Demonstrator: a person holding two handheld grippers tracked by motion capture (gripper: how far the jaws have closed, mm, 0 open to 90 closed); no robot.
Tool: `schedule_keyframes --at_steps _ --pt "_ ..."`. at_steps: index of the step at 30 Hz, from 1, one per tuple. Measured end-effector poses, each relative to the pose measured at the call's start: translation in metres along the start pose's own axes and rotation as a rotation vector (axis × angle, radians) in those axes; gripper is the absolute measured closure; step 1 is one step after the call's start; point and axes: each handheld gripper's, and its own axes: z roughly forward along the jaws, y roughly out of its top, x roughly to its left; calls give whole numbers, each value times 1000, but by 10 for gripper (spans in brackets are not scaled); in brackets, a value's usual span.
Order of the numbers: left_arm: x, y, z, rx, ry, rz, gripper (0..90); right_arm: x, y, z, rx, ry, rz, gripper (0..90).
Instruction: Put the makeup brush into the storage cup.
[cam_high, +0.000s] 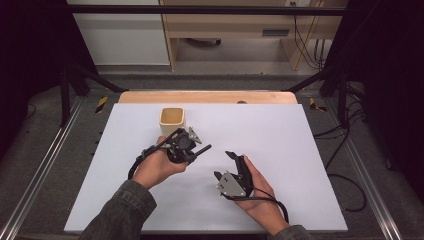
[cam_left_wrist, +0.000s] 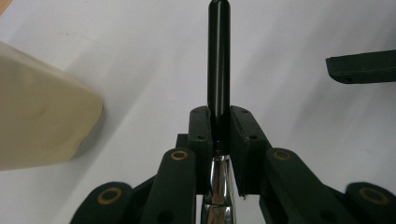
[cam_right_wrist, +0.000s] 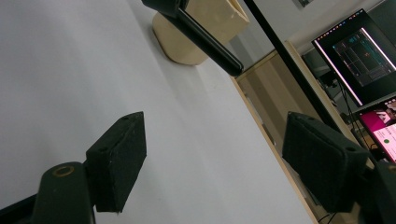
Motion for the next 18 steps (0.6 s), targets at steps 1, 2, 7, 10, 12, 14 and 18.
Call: schedule_keyframes --at_steps 1,2,7,10,12,14,18 --pt "0 0 1 4 0 4 792 0 0 0 -1 0 0 221" --pt "0 0 1 8 -4 8 793 0 1 0 -2 -1 -4 221" --pt "-1 0 3 22 -17 17 793 1 2 2 -13 8 1 218" --pt "1 1 2 26 -16 28 793 2 4 3 -17 14 -17 222" --pt "0 2 2 30 -21 28 793 3 5 4 -15 8 -27 232" --pt "0 4 2 33 -21 37 793 3 6 6 -13 6 -39 246" --pt "-1 7 0 43 -25 51 792 3 7 9 -12 -4 -58 282"
